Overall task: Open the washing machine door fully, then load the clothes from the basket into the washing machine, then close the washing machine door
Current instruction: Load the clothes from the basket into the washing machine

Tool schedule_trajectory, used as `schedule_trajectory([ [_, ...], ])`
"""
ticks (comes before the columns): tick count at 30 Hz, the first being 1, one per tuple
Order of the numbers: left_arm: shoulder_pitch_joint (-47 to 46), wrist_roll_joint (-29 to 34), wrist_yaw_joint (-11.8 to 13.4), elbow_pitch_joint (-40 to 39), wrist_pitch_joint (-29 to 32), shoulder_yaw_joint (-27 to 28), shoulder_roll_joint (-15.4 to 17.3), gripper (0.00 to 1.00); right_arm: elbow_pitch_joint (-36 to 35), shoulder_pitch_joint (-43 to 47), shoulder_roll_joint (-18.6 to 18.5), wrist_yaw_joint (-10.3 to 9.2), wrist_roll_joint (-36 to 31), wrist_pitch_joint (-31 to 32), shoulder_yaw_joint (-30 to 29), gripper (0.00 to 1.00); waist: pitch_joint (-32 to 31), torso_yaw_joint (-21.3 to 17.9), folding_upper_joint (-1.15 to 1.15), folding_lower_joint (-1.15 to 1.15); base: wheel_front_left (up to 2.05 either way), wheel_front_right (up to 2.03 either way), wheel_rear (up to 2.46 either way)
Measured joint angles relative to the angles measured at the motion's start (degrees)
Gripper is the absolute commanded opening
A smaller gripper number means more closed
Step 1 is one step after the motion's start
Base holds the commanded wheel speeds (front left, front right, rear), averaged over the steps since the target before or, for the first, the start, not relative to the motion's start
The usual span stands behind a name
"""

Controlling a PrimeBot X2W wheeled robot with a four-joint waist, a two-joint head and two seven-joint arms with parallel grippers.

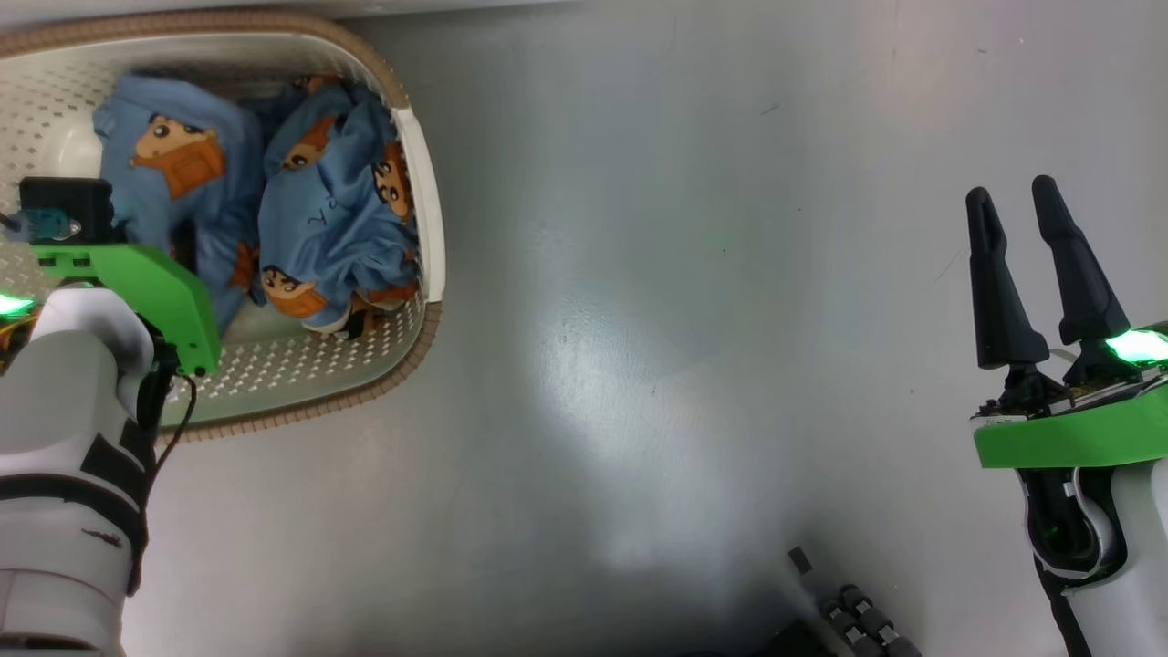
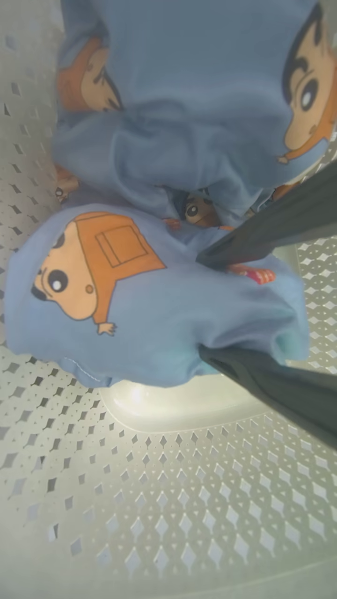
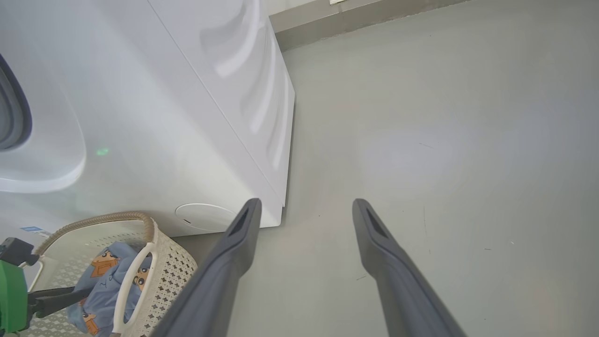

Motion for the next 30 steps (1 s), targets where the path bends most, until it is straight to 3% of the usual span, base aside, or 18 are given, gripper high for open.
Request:
schedule_trajectory([
  [1, 0.0, 0.0, 0.0, 0.0, 0.0, -0.1, 0.0, 0.03, 0.0, 0.0, 0.1, 0.0, 0.0, 0.0, 0.1, 1.0, -0.1, -0.1, 0.0, -0.01, 0.0, 0.0, 0.0],
  [2, 0.0, 0.0, -0.1, 0.0, 0.1, -0.1, 0.0, 0.0, 0.0, 0.0, 0.2, 0.0, 0.0, 0.0, 0.2, 1.0, -0.2, -0.1, 0.0, -0.01, 0.0, 0.0, 0.0],
  [19, 7.2, -5.7, -1.0, -0.9, -6.7, 2.9, -2.0, 0.0, 2.1, 0.4, 0.3, 0.0, -0.2, 0.0, 0.0, 1.0, -8.2, 1.0, 0.0, 0.0, 0.0, 0.0, 0.0],
  [30, 21.7, -4.5, -0.4, -17.5, -6.8, 6.2, -2.9, 0.0, 4.6, 6.5, -0.2, 0.0, -0.6, 0.0, 0.9, 1.0, -18.5, 2.6, 0.0, -0.01, 0.0, 0.0, 0.0],
])
